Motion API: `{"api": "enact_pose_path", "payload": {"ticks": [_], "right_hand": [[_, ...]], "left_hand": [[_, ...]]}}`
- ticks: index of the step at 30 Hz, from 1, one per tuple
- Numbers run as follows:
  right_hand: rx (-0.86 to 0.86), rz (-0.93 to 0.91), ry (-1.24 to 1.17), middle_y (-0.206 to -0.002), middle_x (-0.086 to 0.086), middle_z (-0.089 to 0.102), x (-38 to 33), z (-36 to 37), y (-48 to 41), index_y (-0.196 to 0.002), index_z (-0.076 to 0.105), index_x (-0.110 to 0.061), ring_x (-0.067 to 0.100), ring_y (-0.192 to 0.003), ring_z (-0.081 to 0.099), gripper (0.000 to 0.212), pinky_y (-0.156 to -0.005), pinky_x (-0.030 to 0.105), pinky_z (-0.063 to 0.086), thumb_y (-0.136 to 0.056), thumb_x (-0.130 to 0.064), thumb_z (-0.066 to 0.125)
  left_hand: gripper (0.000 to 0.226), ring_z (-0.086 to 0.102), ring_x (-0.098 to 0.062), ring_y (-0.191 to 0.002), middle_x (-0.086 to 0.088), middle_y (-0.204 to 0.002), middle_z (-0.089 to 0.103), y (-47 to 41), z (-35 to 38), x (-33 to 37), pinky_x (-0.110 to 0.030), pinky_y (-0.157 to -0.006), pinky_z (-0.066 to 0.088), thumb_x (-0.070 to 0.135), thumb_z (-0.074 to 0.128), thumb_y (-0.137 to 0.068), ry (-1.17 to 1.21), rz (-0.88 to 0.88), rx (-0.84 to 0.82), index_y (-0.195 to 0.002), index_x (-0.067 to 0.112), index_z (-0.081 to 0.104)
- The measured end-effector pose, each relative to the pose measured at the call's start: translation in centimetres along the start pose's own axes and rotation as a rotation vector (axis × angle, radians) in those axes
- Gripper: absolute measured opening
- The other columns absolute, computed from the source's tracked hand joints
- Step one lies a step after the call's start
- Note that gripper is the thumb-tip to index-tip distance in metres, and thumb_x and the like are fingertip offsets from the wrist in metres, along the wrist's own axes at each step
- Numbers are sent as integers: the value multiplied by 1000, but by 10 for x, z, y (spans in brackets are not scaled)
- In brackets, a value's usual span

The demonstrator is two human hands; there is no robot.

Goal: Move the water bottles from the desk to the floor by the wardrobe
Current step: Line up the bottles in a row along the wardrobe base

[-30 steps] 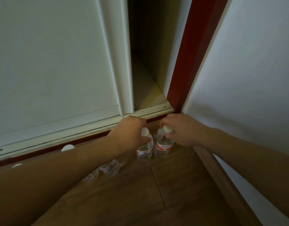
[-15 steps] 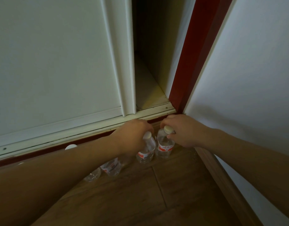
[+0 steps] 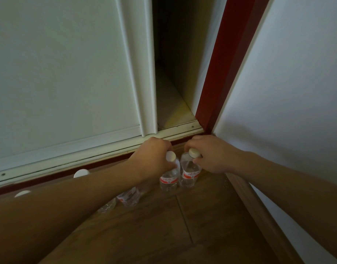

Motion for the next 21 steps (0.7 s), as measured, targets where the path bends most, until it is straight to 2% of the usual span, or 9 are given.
{"api": "enact_pose_path", "payload": {"ticks": [4,14,18,21], "right_hand": [[-2,-2,-10,-111,-15,55,0,1,-1,-121,58,-33,7,-103,51,38,-89,26,43,-87,-20,69],[13,-32,-21,-112,-12,58,2,-1,2,-120,60,-31,8,-103,52,36,-87,24,41,-87,-17,66],[42,-32,-33,-108,-11,59,4,-2,3,-120,62,-29,8,-99,54,36,-84,23,43,-87,-15,64],[67,-29,-33,-109,-10,59,6,-1,4,-120,61,-27,8,-97,52,35,-82,23,41,-87,-17,65]], "left_hand": [[30,59,-8,-74,8,-82,64,0,-1,2,-29,-64,53,47,77,-76,16,-33,15,-91,23,67],[32,58,-6,-73,9,-81,63,0,0,12,-26,-64,52,49,78,-75,45,-26,4,-90,24,65],[27,57,-6,-74,9,-83,63,2,4,16,-28,-67,53,41,78,-76,42,21,-27,-94,24,66],[19,57,-9,-72,8,-79,62,0,5,20,-24,-60,45,35,76,-77,17,55,-30,-89,23,68]]}}
Point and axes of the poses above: each hand's wrist, its own y-axis away from the middle knuckle, its own z-axis out of the palm, x = y × z, the point moved 7 cm from there along -y, towards the middle knuckle
